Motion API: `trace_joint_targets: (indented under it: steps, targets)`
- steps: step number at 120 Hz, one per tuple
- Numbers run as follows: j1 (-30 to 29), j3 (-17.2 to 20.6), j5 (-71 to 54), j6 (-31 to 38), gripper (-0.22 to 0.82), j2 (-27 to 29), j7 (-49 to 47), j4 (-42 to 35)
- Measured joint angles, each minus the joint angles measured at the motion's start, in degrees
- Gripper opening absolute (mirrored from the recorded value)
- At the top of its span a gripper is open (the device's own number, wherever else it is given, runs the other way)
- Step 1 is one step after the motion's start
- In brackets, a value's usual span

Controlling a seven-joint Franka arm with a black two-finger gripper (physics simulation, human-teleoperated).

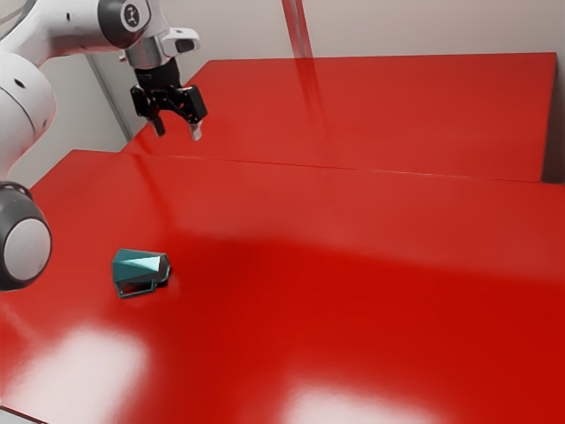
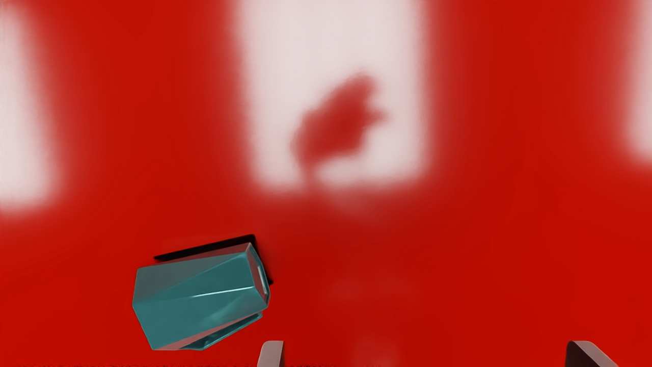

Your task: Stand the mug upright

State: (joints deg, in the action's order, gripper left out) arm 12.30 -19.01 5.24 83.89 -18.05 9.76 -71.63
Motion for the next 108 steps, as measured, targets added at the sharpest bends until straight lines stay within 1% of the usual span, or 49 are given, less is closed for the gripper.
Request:
trace_joint_targets:
  steps: [32,41,55,86,108]
  targets:
    - [-0.9,-0.3,0.0,-0.1,0.60,0.5,-0.2,-0.9]
    - [-1.7,0.0,0.8,-0.4,0.60,0.8,-0.2,-2.4]
    - [-3.0,-0.6,1.9,-0.5,0.60,2.2,0.4,-6.4]
    - [-4.8,-10.1,4.0,3.0,0.60,5.1,6.2,-17.9]
    - [-6.6,-14.6,7.8,5.4,0.60,5.1,11.6,-23.6]
